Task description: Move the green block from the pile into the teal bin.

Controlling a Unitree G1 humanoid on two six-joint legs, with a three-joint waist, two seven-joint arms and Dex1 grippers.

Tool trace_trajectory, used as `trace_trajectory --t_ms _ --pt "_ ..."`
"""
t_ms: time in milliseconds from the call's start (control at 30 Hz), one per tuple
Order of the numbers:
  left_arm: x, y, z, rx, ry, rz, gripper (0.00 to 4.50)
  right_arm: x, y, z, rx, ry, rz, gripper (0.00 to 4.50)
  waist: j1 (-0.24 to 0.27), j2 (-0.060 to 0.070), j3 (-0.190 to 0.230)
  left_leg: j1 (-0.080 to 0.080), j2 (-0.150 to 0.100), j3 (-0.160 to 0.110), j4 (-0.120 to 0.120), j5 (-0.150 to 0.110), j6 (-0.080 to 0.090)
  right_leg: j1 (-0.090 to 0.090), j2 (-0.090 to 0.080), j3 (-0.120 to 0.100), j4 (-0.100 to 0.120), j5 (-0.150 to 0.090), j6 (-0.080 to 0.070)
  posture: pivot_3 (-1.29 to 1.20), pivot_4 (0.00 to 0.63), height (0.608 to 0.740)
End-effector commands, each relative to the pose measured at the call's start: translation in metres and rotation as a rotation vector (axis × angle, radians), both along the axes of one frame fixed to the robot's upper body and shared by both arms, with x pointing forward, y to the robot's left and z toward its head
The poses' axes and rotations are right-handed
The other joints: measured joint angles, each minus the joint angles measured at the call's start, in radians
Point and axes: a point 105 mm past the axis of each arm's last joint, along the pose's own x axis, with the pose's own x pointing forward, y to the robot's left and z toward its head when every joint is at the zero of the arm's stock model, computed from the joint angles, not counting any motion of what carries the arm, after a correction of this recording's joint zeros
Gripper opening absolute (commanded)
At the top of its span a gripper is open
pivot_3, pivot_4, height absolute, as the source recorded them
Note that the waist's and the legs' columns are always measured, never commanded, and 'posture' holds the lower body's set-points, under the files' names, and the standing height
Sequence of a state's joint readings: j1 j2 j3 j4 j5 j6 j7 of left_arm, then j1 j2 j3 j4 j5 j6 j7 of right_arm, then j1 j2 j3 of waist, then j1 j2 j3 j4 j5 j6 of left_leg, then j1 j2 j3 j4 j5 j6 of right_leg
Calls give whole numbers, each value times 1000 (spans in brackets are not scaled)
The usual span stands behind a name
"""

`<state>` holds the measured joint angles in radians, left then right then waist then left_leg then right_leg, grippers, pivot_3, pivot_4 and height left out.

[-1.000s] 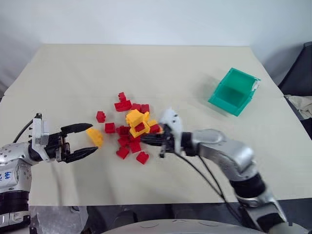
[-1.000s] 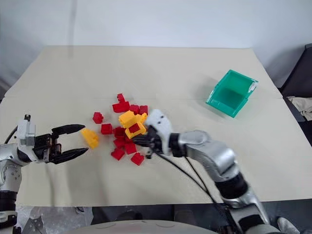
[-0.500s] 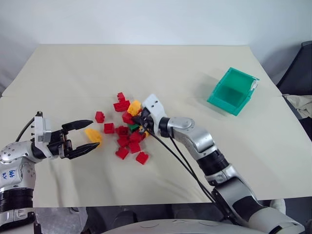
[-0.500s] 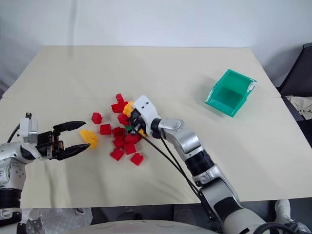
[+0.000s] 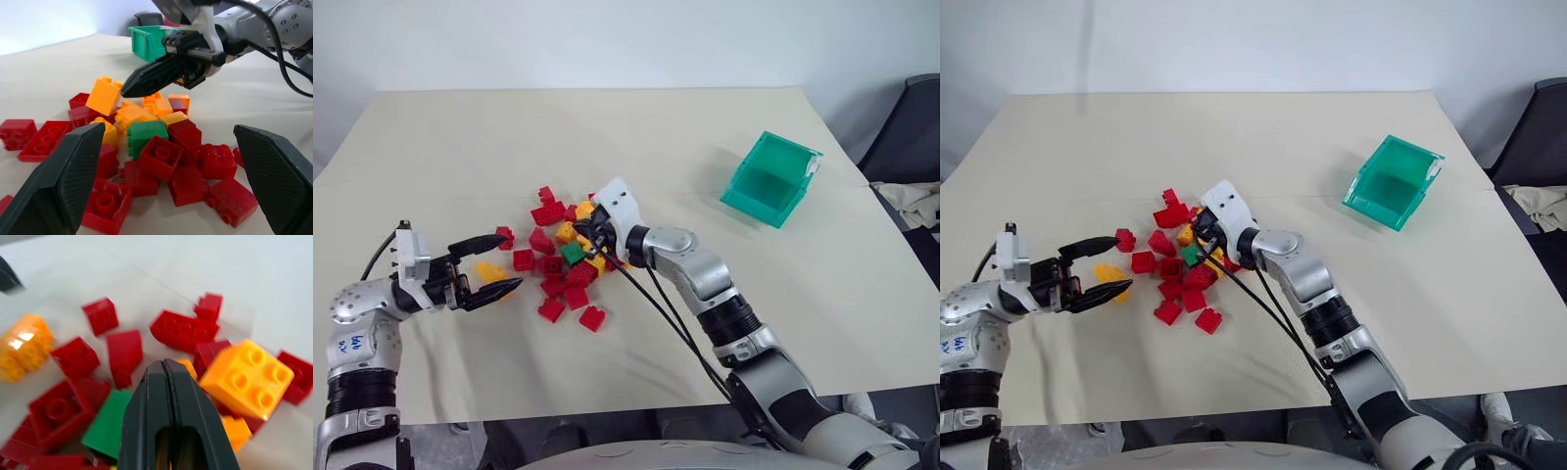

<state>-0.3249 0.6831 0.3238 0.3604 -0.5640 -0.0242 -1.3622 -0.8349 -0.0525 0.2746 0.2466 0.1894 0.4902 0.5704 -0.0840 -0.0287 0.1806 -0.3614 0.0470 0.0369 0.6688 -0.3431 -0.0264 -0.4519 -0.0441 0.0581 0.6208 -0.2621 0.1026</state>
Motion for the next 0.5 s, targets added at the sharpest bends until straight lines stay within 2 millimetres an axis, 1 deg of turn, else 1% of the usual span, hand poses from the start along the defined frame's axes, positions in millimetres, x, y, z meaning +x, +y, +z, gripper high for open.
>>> trace_trajectory --t_ms 33,100,133,167,267,333,400,433,500 --pt "0 2 9 18 -40 3 4500 -21 -24 23 16 -59 114 588 5 0 0 -1 0 0 0 0 0 -1 -1 -1 0 0 0 0 150 740" --pt "0 3 8 19 -40 2 4500 -27 -40 26 -6 -65 129 1238 9 0 0 -3 0 -1 1 0 0 -1 -3 -2 0 0 0 0 150 740" --pt "0 3 8 19 -39 2 4500 -31 -53 28 -21 -68 135 1551 10 0 0 -5 0 -1 3 0 1 -2 -3 -3 0 0 1 0 150 740" --pt "-1 3 8 19 -39 2 4500 -35 -62 29 -33 -67 142 1904 11 0 0 -8 0 -1 7 -1 2 -3 -4 -3 0 1 1 0 150 740" --pt "-3 6 6 24 -32 1 4500 -49 -114 24 -152 -35 133 2956 26 0 0 -10 -2 0 11 -2 3 -5 -4 -3 0 1 2 0 150 740" --pt "-4 8 6 26 -30 1 4500 -56 -133 21 -206 -13 123 3626 32 0 0 -10 -4 1 11 -2 4 -5 -3 -3 0 1 2 0 150 740" --pt "-5 10 5 28 -28 5 4500 -59 -146 19 -242 0 104 4326 30 0 0 -10 -3 2 11 -2 4 -5 -1 -3 0 1 2 0 150 740" --pt "-6 11 5 29 -28 7 4500 -61 -152 19 -257 4 96 4484 28 0 0 -9 -2 3 12 -2 4 -5 0 -2 0 1 2 0 150 740" --pt "-7 14 5 32 -29 16 4500 -65 -165 21 -300 9 84 4484 29 0 0 -7 0 3 12 -2 4 -5 2 -1 0 1 2 0 150 740"
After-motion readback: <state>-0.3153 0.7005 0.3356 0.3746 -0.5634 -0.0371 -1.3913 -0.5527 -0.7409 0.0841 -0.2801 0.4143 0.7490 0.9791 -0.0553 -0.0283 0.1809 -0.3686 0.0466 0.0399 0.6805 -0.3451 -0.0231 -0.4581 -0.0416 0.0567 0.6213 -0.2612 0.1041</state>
